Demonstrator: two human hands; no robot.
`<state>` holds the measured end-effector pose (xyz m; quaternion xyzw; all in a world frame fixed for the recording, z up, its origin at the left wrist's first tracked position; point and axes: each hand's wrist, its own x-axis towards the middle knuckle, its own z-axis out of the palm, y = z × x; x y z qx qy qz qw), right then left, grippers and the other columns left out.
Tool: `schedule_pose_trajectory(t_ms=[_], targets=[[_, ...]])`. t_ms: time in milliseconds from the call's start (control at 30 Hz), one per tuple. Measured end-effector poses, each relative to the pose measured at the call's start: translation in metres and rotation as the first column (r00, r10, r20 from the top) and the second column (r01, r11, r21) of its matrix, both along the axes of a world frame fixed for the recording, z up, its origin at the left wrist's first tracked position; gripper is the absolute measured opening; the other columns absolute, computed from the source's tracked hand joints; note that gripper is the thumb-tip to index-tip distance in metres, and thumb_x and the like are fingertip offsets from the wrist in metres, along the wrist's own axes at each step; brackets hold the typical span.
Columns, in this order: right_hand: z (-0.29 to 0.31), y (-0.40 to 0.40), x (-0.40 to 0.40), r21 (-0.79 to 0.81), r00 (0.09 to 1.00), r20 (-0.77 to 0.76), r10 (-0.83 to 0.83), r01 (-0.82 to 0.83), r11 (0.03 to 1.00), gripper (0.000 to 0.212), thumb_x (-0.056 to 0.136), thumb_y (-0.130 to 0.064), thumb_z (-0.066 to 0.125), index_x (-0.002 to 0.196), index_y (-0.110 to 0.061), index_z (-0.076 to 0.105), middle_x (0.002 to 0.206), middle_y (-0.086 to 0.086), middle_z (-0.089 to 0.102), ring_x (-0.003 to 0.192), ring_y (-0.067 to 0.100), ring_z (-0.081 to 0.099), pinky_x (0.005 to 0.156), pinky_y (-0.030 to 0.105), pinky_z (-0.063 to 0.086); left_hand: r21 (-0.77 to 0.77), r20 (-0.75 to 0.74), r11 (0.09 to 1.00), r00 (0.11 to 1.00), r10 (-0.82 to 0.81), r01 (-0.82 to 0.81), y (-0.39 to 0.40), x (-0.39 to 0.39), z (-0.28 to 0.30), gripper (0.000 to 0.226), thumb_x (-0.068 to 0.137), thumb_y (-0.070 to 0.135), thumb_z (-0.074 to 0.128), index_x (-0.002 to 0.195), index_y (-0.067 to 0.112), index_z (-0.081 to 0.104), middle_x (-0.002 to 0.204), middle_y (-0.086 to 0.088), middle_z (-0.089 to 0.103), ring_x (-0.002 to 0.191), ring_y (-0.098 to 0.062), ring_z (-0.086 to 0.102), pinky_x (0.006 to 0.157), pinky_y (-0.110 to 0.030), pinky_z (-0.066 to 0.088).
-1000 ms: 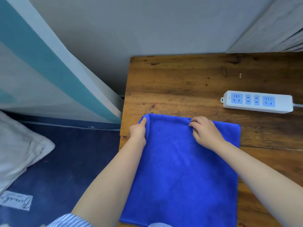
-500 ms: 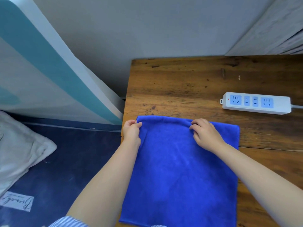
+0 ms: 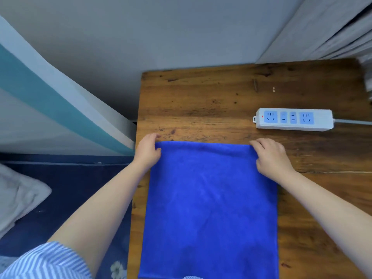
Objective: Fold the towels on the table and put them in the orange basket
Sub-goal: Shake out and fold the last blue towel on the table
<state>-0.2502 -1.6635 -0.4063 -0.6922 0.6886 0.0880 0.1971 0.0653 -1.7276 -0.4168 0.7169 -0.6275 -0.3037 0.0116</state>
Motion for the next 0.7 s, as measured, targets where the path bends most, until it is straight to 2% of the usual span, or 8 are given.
schedule_pose_trajectory(t_ms=[67,167,267,333,433,500,567,700], targets=[[0.003,-0.003,-0.002,0.06,0.995,-0.088,-0.047,0.052,0.997,0.054,0.081,-0.006,0.05,0.133,-0.013,0.039,0.131,0.009,0.047,0.121,0.027,0.041,0.1,0.039,0.034,0.023,0.093,0.99,0.986,-0.139,0.137,-0.005,-0.003,-0.003,0.049,0.086,0.004,0.053,0.133,0.011,0.042,0.138,-0.009,0.044,0.129,-0.026,0.039,0.104,-0.035,0.036],[0.007,-0.011,-0.004,0.13,0.986,-0.154,-0.068,0.088,0.988,0.045,0.082,-0.008,0.05,0.125,-0.016,0.044,0.121,0.008,0.053,0.113,0.026,0.045,0.092,0.037,0.038,0.102,0.203,0.968,0.948,-0.246,0.229,-0.014,-0.008,-0.007,0.052,0.085,0.002,0.052,0.134,0.013,0.039,0.135,-0.012,0.047,0.123,-0.03,0.043,0.1,-0.041,0.041],[0.016,-0.023,-0.01,0.232,0.986,-0.123,-0.115,0.141,0.962,0.023,0.081,-0.004,0.047,0.098,-0.016,0.056,0.106,0.008,0.06,0.099,0.026,0.052,0.079,0.034,0.038,0.192,0.201,0.949,0.936,-0.289,0.252,-0.025,-0.01,-0.005,0.047,0.081,-0.003,0.047,0.126,0.013,0.045,0.126,-0.014,0.052,0.115,-0.032,0.049,0.091,-0.038,0.045],[0.025,-0.029,-0.015,0.256,0.985,-0.091,-0.146,0.165,0.952,0.016,0.079,-0.001,0.047,0.08,-0.015,0.054,0.092,0.008,0.059,0.091,0.027,0.054,0.069,0.029,0.035,0.204,0.19,0.938,0.929,-0.318,0.28,-0.03,-0.008,0.0,0.041,0.081,-0.004,0.044,0.119,0.01,0.053,0.122,-0.015,0.052,0.112,-0.032,0.049,0.087,-0.035,0.044],[0.037,-0.034,-0.023,0.126,0.969,-0.024,-0.244,0.245,0.961,0.014,0.081,0.001,0.049,0.08,-0.011,0.057,0.089,0.009,0.053,0.091,0.029,0.054,0.064,0.028,0.036,0.025,0.2,0.965,0.944,-0.261,0.261,-0.035,-0.006,0.011,0.03,0.087,0.001,0.044,0.111,0.006,0.06,0.112,-0.016,0.052,0.104,-0.033,0.049,0.081,-0.034,0.042],[0.046,-0.037,-0.026,-0.033,0.954,0.033,-0.297,0.298,0.954,0.017,0.082,0.002,0.048,0.092,-0.004,0.061,0.096,0.015,0.056,0.095,0.033,0.053,0.069,0.033,0.042,-0.158,0.155,0.971,0.976,-0.153,0.177,-0.036,-0.007,0.023,0.024,0.09,0.004,0.043,0.107,0.004,0.061,0.107,-0.016,0.052,0.1,-0.032,0.049,0.076,-0.034,0.041],[0.058,-0.037,-0.026,-0.183,0.938,0.101,-0.33,0.344,0.921,0.019,0.082,0.004,0.048,0.096,0.002,0.06,0.1,0.021,0.057,0.098,0.036,0.052,0.078,0.038,0.045,-0.285,0.119,0.95,0.988,-0.096,0.126,-0.036,-0.01,0.037,0.02,0.091,0.005,0.043,0.102,0.004,0.059,0.105,-0.015,0.055,0.096,-0.03,0.05,0.071,-0.032,0.039],[0.08,-0.021,-0.019,-0.365,0.939,0.185,-0.29,0.339,0.867,0.014,0.081,0.004,0.05,0.091,0.006,0.06,0.098,0.024,0.058,0.096,0.037,0.05,0.079,0.04,0.042,-0.395,0.123,0.902,0.983,-0.133,0.172,-0.021,-0.009,0.062,0.017,0.09,0.006,0.044,0.097,0.004,0.059,0.094,-0.013,0.063,0.087,-0.028,0.053,0.064,-0.031,0.037]])
